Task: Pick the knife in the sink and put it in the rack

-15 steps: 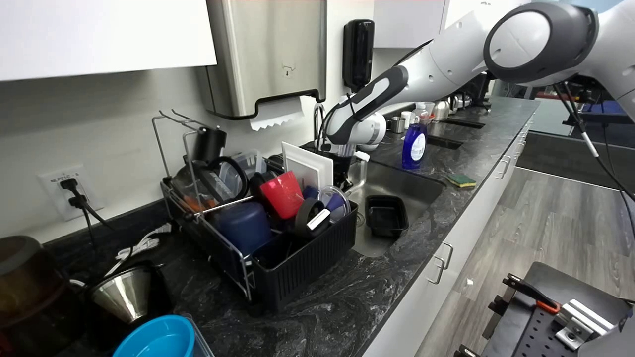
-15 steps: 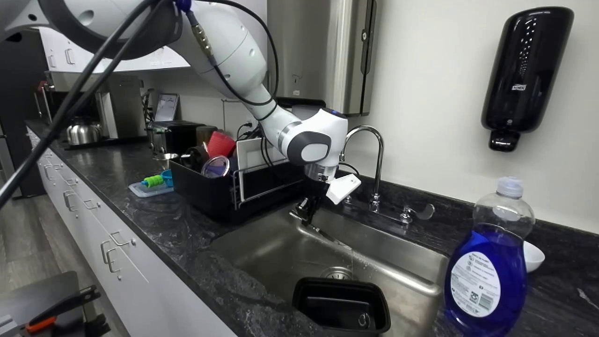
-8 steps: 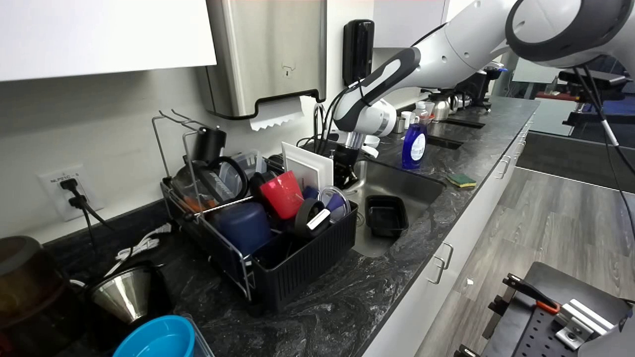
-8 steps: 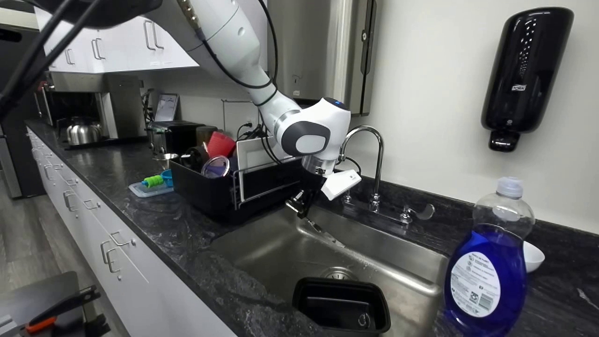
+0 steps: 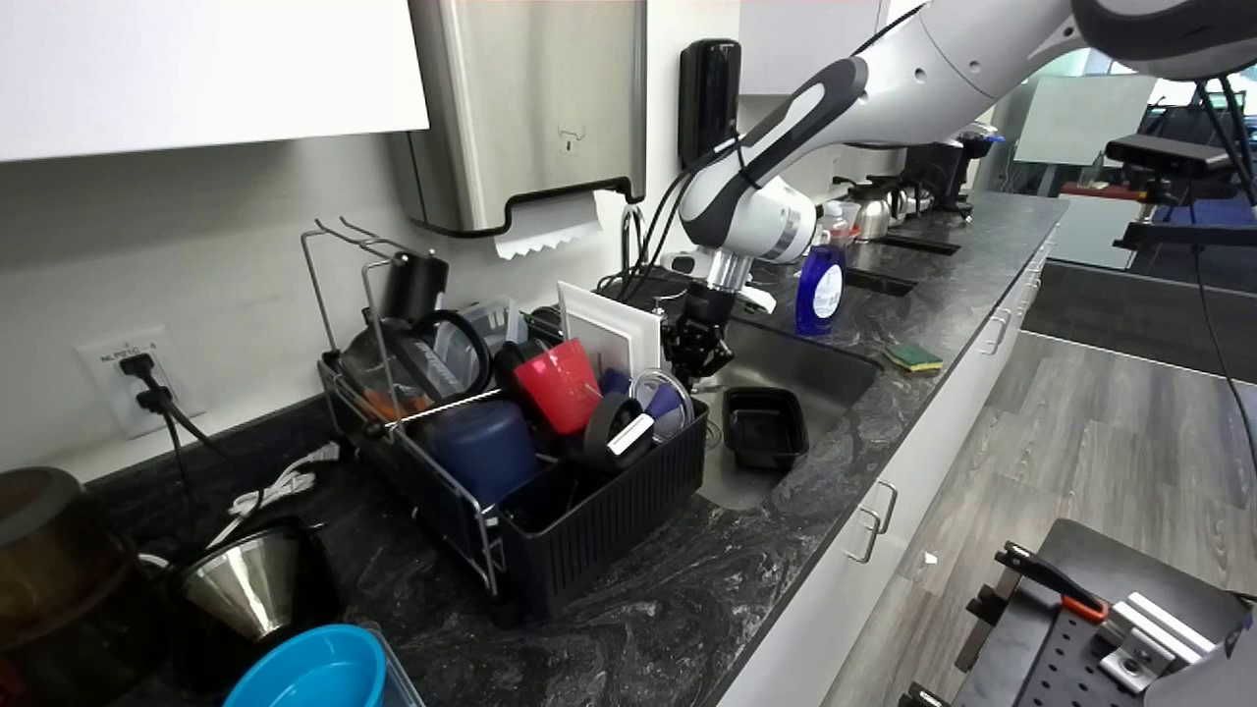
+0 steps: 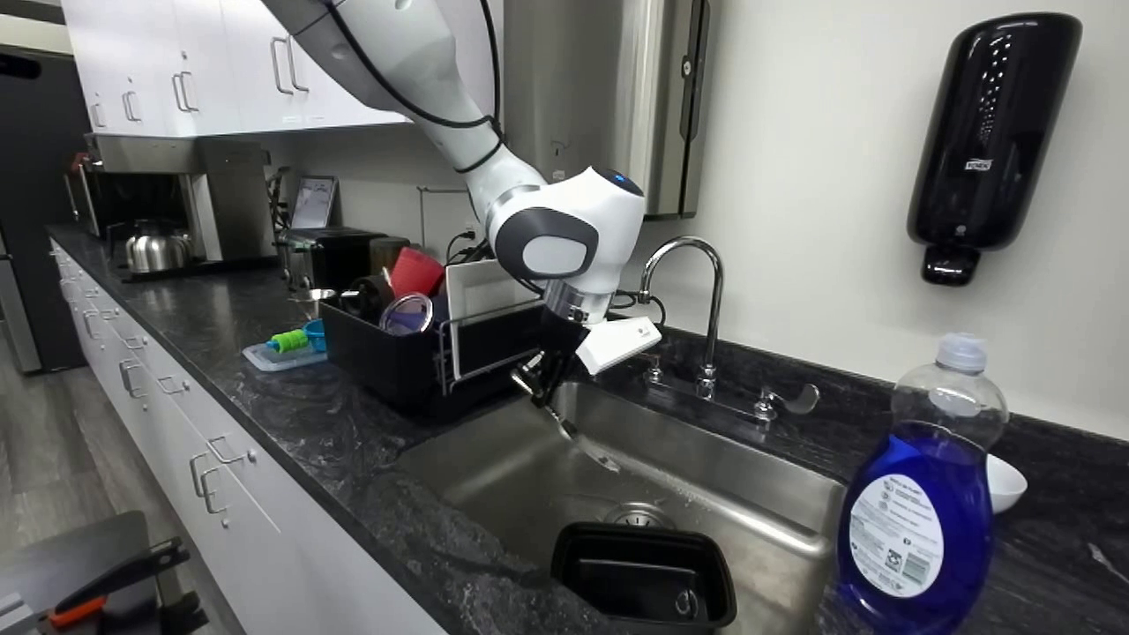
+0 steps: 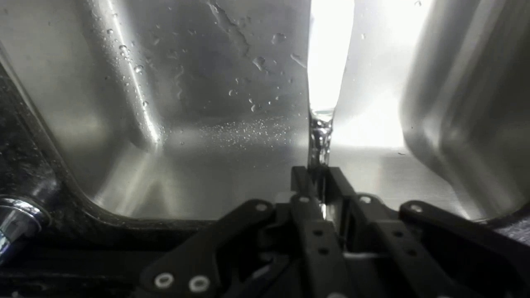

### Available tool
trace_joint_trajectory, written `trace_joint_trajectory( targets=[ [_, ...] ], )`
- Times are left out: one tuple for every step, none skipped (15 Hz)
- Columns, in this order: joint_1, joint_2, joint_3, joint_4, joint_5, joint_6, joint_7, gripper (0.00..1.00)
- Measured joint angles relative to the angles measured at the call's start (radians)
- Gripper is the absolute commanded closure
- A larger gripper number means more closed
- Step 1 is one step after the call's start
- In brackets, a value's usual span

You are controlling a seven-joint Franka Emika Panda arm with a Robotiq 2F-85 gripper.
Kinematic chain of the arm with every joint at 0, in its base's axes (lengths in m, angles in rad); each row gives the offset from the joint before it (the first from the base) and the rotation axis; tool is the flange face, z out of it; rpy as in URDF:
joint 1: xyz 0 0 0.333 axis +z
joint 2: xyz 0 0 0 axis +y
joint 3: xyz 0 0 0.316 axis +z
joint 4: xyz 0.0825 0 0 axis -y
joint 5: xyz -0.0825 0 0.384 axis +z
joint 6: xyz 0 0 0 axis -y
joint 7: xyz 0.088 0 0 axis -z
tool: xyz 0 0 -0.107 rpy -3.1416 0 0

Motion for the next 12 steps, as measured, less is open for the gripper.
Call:
trace_joint_trajectory(
  targets=[
    [0.0, -0.019, 0.0, -0.024, 0.011, 0.0, -0.009, 0.96],
    [0.0, -0.037, 0.0, -0.047, 0.024, 0.0, -0.021, 0.96],
    [0.0, -0.055, 0.0, -0.069, 0.037, 0.0, -0.032, 0.96],
    [0.0, -0.072, 0.0, -0.088, 0.049, 0.0, -0.041, 0.96],
    [0.0, -0.089, 0.0, -0.108, 0.063, 0.0, -0.052, 0.96],
    [0.0, -0.106, -0.001, -0.128, 0.076, -0.001, -0.064, 0.96],
    [0.0, -0.124, -0.001, -0.147, 0.088, -0.001, -0.076, 0.96],
    [0.0, -0.14, -0.002, -0.164, 0.099, -0.001, -0.088, 0.96],
    [0.0, -0.156, -0.003, -0.182, 0.111, -0.002, -0.098, 0.96],
    [0.0, -0.171, -0.005, -0.197, 0.12, -0.003, -0.109, 0.96],
    [0.0, -0.183, -0.007, -0.21, 0.128, -0.003, -0.119, 0.96],
    [0.0, -0.197, -0.009, -0.223, 0.135, -0.004, -0.127, 0.96]
  ],
)
